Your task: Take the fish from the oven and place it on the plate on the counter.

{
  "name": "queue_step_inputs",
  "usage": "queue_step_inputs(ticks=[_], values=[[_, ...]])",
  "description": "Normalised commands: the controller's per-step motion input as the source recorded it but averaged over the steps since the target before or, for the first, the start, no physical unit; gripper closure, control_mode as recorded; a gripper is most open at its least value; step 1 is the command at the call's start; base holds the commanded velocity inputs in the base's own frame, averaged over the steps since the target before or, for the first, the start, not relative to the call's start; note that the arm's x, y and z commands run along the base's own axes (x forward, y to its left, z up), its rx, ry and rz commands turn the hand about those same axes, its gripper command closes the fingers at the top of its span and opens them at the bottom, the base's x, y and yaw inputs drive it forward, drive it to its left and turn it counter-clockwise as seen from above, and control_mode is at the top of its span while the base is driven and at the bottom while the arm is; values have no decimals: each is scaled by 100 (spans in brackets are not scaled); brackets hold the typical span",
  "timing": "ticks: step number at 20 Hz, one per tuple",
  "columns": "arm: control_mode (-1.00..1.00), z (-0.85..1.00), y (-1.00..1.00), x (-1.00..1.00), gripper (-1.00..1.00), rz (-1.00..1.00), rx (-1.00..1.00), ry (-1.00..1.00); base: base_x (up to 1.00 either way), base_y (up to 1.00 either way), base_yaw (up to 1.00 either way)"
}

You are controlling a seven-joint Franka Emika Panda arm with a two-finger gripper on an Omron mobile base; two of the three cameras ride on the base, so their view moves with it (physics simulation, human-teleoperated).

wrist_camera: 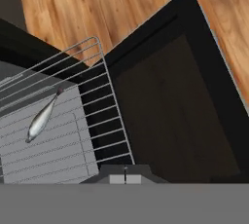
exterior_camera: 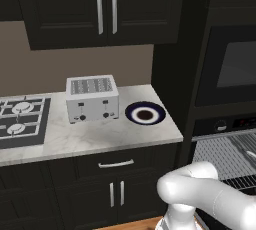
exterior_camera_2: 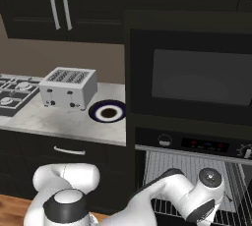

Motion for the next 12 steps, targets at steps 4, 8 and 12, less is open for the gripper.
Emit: queue_step_inputs(ticks=[4,8,12], values=[[-100,5,3,8,100,22,0,-2,0,0,0],[-100,0,23,28,100,13,0,-2,0,0,0],[-100,21,12,31,-100,9,-8,3,0,0,0]])
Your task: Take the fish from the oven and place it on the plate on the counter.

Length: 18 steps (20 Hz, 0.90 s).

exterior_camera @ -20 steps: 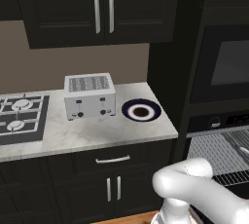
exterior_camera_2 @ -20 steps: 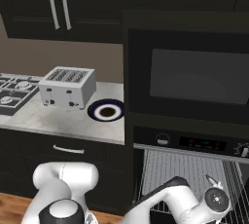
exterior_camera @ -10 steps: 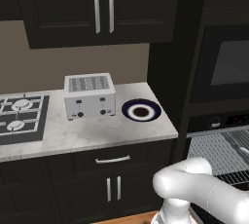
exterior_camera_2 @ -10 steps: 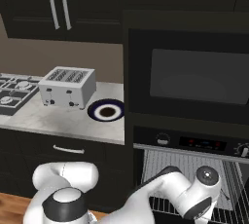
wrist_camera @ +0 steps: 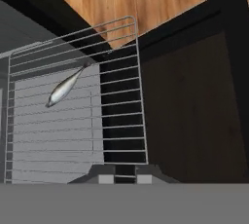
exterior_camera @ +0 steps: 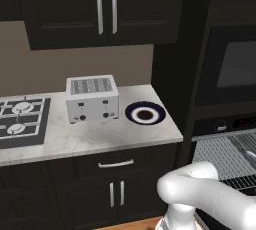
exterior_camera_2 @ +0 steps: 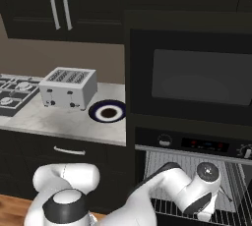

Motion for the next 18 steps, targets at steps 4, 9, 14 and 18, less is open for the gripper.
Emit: queue_step_inputs(ticks=[4,9,14,18], values=[[-100,18,10,28,-100,7,-16,18,0,0,0],[-100,-2,0,-33,-100,24,-13,2,0,0,0],[-100,-5,0,-48,-100,43,-2,-8,0,0,0],[-100,0,0,-42,-100,55,0,-10,0,0,0]])
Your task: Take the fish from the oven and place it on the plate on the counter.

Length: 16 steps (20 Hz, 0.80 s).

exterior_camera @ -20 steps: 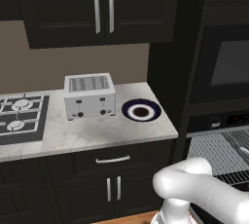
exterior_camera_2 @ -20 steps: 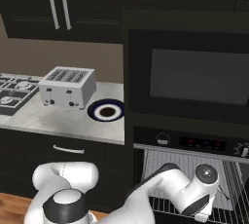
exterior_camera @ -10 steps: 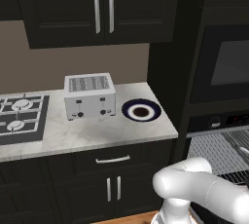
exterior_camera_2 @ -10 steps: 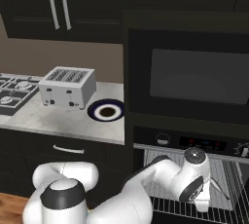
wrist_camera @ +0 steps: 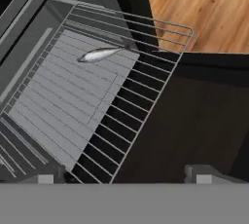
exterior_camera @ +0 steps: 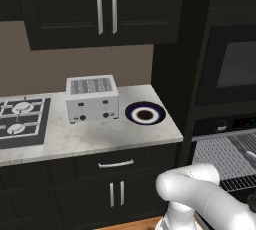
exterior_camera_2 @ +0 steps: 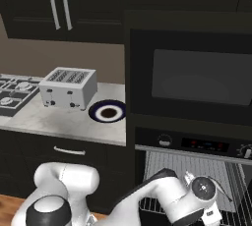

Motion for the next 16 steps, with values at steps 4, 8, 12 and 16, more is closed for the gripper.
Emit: queue_step_inputs(ticks=[4,8,12,16], values=[[-100,0,0,-1,-100,71,-4,0,0,0,0],[-100,0,0,1,-100,73,-10,0,0,0,0],[-100,0,0,21,-100,62,-14,3,0,0,0],[-100,-1,-1,70,-100,41,-8,10,0,0,0]])
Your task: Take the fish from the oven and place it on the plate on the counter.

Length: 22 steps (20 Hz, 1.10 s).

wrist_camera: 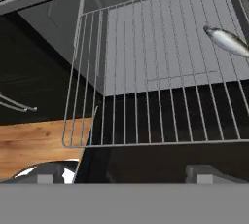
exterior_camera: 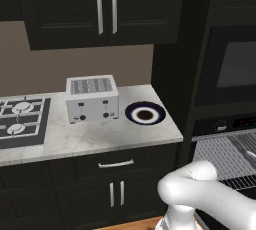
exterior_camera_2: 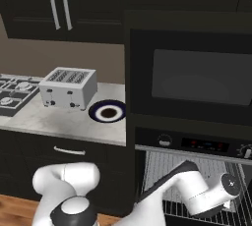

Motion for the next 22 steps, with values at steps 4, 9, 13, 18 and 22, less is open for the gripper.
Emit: queue_step_inputs(ticks=[4,9,13,18,22], values=[[-100,-11,-7,73,-100,29,0,2,0,0,0],[-100,-26,-14,46,-100,20,0,-1,0,0,0],[-100,-38,-12,22,-100,15,0,0,0,0,0],[-100,-40,-6,5,-100,10,-2,-3,0,0,0],[-100,-34,-1,0,-100,3,-8,-8,0,0,0]])
